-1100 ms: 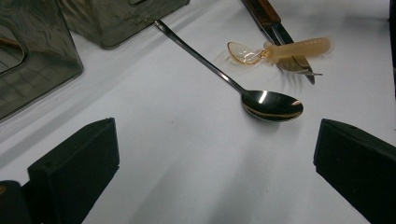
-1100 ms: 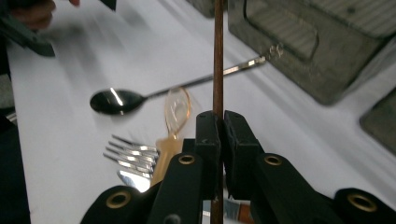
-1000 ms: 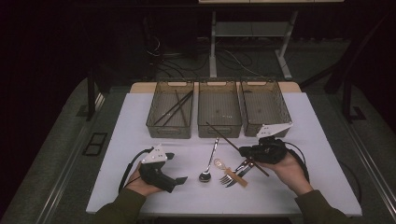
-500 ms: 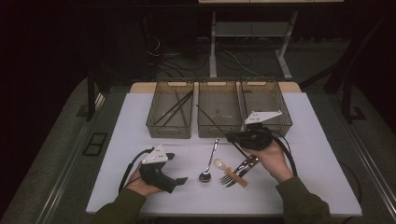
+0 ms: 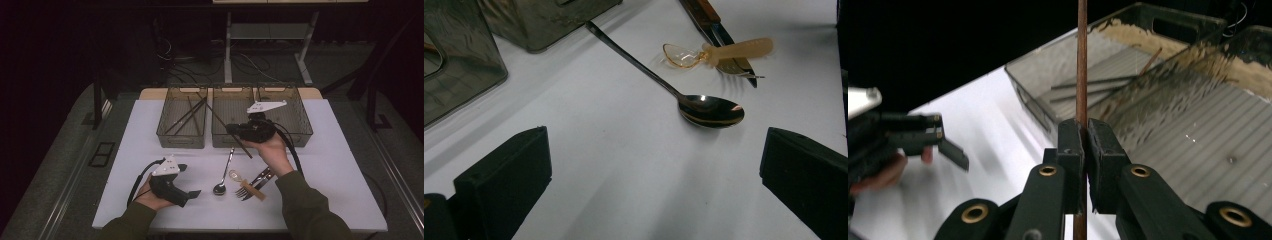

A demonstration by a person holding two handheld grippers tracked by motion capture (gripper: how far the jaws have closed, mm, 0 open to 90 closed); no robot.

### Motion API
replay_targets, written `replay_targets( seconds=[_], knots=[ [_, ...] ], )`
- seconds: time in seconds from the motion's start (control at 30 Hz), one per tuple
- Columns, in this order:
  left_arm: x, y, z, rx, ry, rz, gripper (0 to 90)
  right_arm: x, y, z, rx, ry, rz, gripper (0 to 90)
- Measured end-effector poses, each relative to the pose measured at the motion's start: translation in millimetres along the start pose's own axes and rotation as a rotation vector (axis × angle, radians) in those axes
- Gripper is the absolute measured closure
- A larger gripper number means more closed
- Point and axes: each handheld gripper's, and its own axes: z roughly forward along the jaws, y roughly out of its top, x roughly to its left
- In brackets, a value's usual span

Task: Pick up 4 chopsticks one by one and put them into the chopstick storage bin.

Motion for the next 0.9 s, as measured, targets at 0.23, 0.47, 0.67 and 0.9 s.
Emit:
replay_targets(
  seconds=[0.23,0.47,0.67,0.9],
  knots=[
    [0.1,0.2,0.0,-0.005,-0.008,0.000,0.0,-2.9,20.5,12.4,-0.046,-0.010,0.023,85.1],
    [0.5,0.3,-0.3,-0.007,-0.008,0.003,0.0,-1.9,42.3,27.2,-0.073,-0.034,0.013,85.0],
    [0.1,0.5,-0.7,-0.011,-0.006,0.001,0.0,-0.6,59.7,48.9,-0.090,-0.062,0.026,85.0],
    [0.2,0.5,-1.1,-0.016,-0.009,0.008,0.0,2.9,69.6,73.4,-0.058,-0.095,0.004,85.0]
  ],
)
